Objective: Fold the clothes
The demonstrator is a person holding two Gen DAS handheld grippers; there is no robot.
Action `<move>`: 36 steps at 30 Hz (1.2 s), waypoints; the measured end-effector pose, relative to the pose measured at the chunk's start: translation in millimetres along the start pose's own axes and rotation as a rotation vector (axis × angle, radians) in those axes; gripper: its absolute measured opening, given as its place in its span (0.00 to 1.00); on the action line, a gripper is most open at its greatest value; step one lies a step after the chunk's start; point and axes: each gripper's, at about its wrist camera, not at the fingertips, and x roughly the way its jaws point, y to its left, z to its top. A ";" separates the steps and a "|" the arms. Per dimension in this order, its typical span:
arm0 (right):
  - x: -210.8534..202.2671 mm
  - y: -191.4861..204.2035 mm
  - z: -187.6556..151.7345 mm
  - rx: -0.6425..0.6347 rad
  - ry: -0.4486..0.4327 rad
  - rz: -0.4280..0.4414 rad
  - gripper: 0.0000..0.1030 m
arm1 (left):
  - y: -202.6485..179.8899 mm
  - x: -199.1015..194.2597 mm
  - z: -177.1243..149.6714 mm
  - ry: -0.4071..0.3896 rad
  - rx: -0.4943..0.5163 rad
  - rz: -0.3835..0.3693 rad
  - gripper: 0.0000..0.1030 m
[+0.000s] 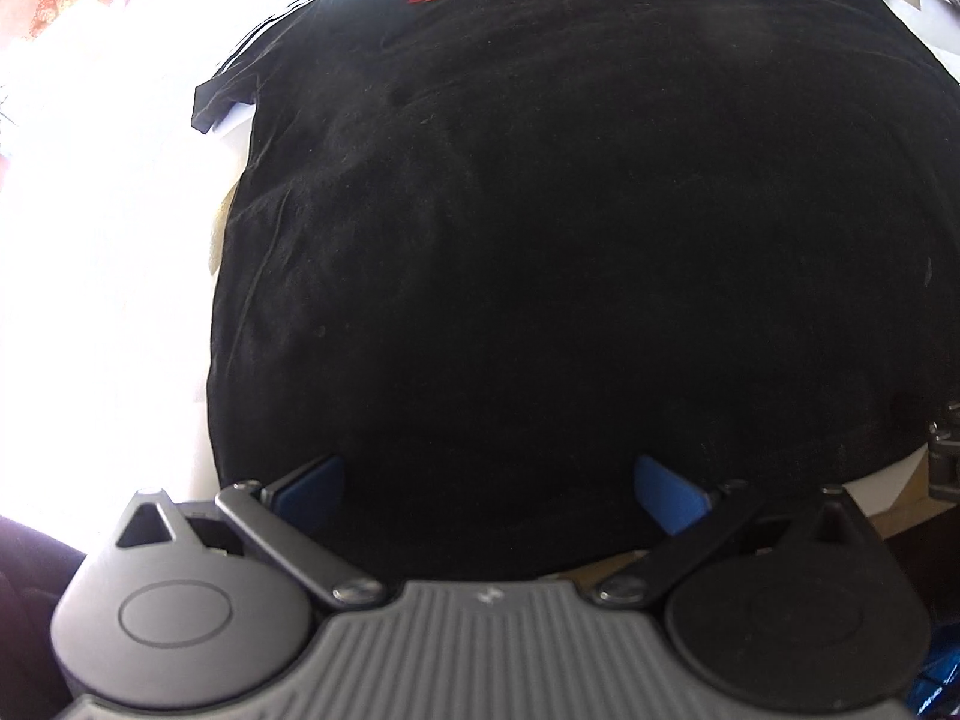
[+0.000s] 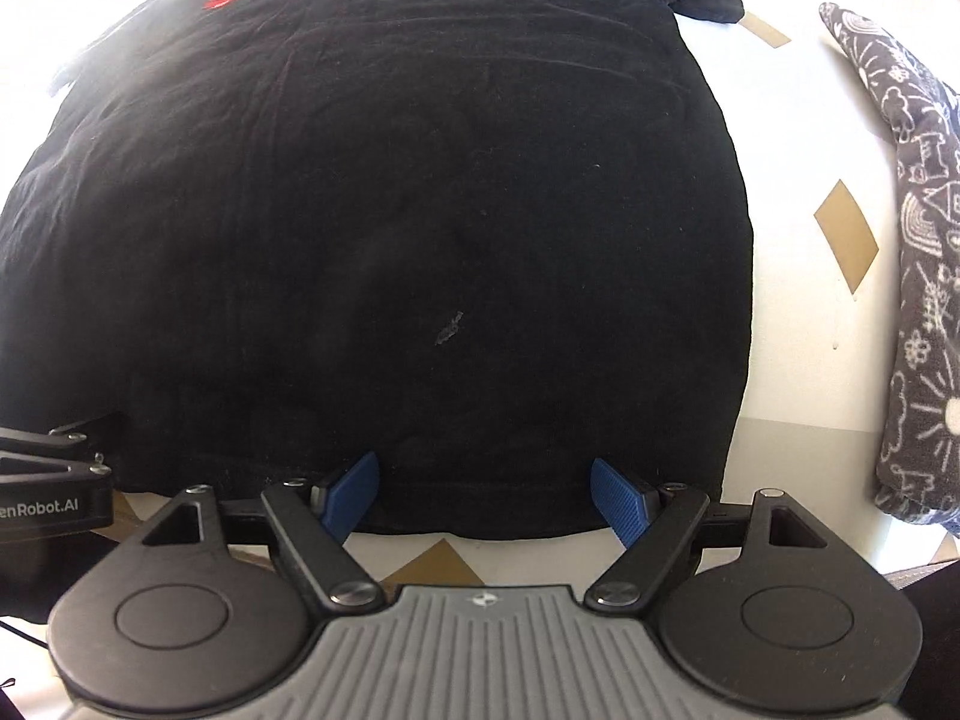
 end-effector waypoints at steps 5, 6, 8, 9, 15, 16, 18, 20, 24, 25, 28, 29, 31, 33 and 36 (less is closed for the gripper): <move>2.5 2.7 -2.8 -0.007 0.032 -0.004 0.75 | 1.9 -8.8 -3.5 -0.009 -0.012 -0.031 1.00; 2.1 3.5 -3.2 -0.011 0.034 -0.005 0.75 | 2.3 -10.6 -4.2 -0.011 -0.015 -0.037 1.00; -6.6 5.1 -3.8 -0.017 0.006 0.013 0.75 | 3.0 -14.1 -5.6 -0.014 -0.019 -0.050 1.00; -11.5 5.9 -4.0 -0.020 -0.011 0.023 0.75 | 3.4 -15.9 -6.3 -0.016 -0.022 -0.056 1.00; -36.3 9.4 -2.2 -0.024 -0.169 0.086 0.75 | 19.9 -39.7 2.9 -0.143 -0.067 0.008 1.00; -37.4 11.3 -0.9 -0.029 -0.192 0.083 0.75 | 23.4 -36.2 4.7 -0.129 -0.090 0.007 1.00; -37.0 16.0 2.6 -0.040 -0.228 0.080 0.75 | 23.3 -32.3 -4.5 -0.118 -0.127 0.012 1.00; -33.8 22.1 7.1 -0.053 -0.250 0.086 0.75 | 21.8 -30.5 -15.1 -0.114 -0.142 0.018 1.00; -21.1 38.3 18.9 -0.127 -0.216 0.043 0.76 | 26.3 -27.6 -16.9 -0.101 -0.139 0.026 1.00; -19.4 42.4 16.9 -0.155 -0.208 0.024 0.76 | 25.1 -16.1 -4.4 -0.083 -0.137 0.017 1.00; -11.8 42.2 8.6 -0.178 -0.165 0.016 0.76 | 21.4 -3.6 6.9 -0.050 -0.113 0.016 1.00; -10.3 40.6 5.2 -0.171 -0.146 0.021 0.76 | 18.0 -4.9 4.5 -0.044 -0.095 0.021 1.00; 0.4 38.7 9.7 -0.148 -0.108 0.033 0.77 | 13.4 -6.5 1.3 -0.033 -0.069 0.028 1.00; 3.4 36.7 9.3 -0.132 -0.077 0.040 0.80 | 10.7 -7.1 -0.7 -0.023 -0.051 0.035 1.00; 7.4 36.5 7.9 -0.129 -0.047 0.039 0.83 | 8.0 -8.4 -3.4 -0.013 -0.033 0.042 1.00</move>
